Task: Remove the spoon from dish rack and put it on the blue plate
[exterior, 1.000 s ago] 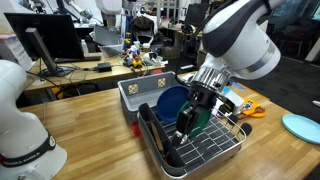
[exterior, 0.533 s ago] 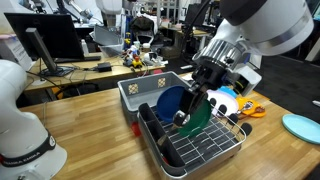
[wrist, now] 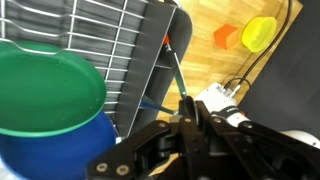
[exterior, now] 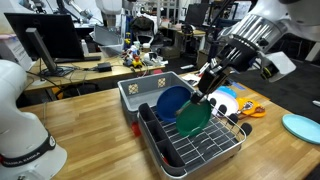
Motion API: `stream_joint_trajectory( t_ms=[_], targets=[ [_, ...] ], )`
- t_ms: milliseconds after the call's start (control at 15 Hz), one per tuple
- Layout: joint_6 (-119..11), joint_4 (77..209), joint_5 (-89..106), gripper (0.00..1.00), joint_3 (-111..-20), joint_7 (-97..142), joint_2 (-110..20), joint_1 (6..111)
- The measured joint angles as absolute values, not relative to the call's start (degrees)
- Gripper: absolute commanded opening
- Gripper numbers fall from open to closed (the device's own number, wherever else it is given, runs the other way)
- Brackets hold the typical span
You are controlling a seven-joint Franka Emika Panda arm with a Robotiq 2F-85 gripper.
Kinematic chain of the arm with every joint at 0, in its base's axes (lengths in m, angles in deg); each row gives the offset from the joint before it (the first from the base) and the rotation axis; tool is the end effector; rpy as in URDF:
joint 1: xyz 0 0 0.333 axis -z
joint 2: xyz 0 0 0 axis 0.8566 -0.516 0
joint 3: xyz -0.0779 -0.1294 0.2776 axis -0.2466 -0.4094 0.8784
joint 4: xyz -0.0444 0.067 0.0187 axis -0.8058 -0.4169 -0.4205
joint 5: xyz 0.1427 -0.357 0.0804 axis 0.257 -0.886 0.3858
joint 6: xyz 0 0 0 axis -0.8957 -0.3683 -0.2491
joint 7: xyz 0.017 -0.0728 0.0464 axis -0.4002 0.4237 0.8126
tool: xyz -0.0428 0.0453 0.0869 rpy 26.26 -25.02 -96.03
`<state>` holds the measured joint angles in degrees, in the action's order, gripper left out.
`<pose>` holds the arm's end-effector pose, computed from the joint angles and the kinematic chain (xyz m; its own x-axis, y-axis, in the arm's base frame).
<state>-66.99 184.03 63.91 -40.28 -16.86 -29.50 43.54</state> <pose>0.4278 0.3028 0.3476 0.8633 0.3952 0.3140 0.5032 -0.7225 -0.4741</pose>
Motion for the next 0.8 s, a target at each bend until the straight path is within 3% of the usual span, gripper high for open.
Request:
stream_joint_trajectory(
  t_ms=[533, 800],
  targets=[
    [-90.3, 199.6, 41.6, 0.02, -40.7, 4.1, -18.4, 44.6],
    [-92.8, 207.3, 20.7, 0.02, -35.0, 20.4, -13.5, 60.7]
  ],
)
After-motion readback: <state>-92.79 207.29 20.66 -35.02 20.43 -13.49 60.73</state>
